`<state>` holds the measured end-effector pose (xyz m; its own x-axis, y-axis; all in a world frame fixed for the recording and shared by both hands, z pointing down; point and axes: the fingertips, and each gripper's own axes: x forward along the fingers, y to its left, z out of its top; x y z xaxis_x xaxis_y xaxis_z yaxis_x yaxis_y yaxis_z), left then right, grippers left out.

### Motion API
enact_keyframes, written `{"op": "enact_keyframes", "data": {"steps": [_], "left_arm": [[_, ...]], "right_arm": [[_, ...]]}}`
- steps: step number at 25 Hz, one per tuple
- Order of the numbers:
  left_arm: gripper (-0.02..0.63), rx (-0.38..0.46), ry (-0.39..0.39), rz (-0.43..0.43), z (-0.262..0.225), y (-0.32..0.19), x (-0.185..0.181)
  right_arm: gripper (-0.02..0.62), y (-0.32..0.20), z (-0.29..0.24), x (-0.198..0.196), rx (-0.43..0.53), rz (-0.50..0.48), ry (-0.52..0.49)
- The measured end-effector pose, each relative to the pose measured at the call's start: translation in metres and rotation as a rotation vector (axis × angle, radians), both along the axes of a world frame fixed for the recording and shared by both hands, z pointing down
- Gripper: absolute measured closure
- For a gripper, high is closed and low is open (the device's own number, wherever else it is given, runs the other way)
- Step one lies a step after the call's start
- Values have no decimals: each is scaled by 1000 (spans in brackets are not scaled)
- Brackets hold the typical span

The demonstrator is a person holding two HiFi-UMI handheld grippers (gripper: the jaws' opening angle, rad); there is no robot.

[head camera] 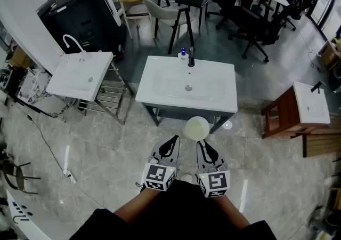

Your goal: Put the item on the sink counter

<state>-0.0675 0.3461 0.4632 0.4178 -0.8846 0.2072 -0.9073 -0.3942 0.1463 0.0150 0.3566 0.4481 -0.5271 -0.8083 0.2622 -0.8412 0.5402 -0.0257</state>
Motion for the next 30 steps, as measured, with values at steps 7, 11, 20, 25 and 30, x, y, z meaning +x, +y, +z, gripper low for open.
{"op": "enact_keyframes", "data": {"steps": [7,11,20,25,30], "left_arm": [[594,6,-9,-7,10,-2,14],[594,-7,-21,-40,17,2,11],[594,1,-17,-5,29,-27,18],[594,8,-4,54,29,-64,33],[594,12,-1,97,28,-116,35]], "right_arm": [[537,3,0,19,6,-41,-52],[537,4,7,33,-11,-21,-61],[537,-17,26,48,-33,45,-44],[537,-52,26,51,-38,75,-4],[537,-109,32,48,-52,107,1]]}}
